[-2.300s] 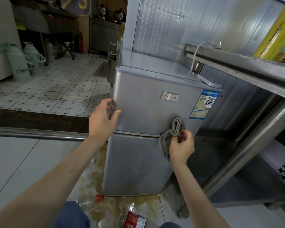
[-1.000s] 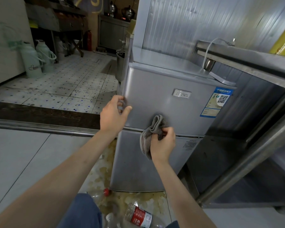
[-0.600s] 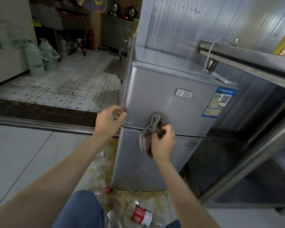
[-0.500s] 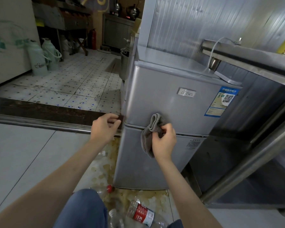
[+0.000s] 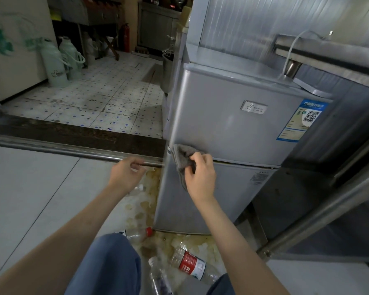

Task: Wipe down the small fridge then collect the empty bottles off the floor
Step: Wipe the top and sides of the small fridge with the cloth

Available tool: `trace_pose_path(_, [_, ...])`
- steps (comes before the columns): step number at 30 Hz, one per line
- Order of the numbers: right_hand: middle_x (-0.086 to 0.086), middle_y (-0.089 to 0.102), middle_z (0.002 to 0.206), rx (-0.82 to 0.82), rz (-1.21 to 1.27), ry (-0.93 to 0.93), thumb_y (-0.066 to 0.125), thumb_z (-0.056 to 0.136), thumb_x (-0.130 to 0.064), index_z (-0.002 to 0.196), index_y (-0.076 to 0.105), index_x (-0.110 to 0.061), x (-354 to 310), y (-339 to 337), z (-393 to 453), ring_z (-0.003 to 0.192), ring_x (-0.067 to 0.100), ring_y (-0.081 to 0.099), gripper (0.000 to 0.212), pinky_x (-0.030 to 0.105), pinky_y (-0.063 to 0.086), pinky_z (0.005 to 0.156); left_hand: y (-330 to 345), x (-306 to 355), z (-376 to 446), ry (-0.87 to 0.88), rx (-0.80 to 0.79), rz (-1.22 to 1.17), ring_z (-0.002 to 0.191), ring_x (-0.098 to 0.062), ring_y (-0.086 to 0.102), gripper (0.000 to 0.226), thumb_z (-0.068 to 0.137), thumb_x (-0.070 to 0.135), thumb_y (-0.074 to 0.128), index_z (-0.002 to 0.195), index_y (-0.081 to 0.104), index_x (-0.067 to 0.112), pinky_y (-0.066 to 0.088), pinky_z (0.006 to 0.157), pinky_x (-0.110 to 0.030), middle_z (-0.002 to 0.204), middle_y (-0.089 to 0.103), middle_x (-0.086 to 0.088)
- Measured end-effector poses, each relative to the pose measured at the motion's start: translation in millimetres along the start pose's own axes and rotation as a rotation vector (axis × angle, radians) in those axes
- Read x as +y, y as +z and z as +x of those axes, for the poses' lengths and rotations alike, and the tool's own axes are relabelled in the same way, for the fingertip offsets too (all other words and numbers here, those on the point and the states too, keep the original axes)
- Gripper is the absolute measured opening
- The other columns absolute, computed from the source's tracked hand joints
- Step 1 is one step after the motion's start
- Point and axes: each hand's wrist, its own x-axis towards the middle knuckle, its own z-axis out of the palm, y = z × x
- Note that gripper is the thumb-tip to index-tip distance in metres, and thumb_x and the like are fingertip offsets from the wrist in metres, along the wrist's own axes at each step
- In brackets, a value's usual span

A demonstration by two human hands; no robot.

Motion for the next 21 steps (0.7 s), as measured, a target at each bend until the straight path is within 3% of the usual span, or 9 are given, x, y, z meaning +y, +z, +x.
trace_pose_path(4, [0.011,0.054,0.092,-0.064,-0.001,-0.057,0.062,0.079,-0.003,0.089,0.060,-0.006,7,0,-1,0.076,0.027,0.058,0.011,0.032,0.049,0.061,1,2,-4,-0.002,-0.063,0.075,0.088,-0.021,0.063,0.020,0.085,0.029,0.065,0.101,0.066,0.017,0.049,0.080,-0.029,0.090,0.068,-0.001])
trace_pose_path(11, [0.012,0.056,0.092,-0.128,0.012,-0.136,0.060,0.076,-0.002,0.092,0.063,-0.006,20,-2,0,0.082,0.031,0.058,0.017,0.040,0.053,0.063,9,11,-15,-0.057,-0.073,0.118,0.085,-0.014,0.058,0.021,0.087,0.032,0.063,0.104,0.064,0.019,0.038,0.061,-0.017,0.096,0.066,0.000])
trace_pose_path(21, [0.012,0.056,0.084,-0.068,0.093,-0.231,0.061,0.071,0.002,0.088,0.065,-0.005,33,2,4,0.074,0.030,0.058,0.018,0.038,0.053,0.054,7,1,-22,-0.125,-0.059,0.103,0.078,-0.014,0.059,0.021,0.087,0.030,0.064,0.105,0.064,0.020,0.045,0.062,-0.022,0.091,0.064,0.001])
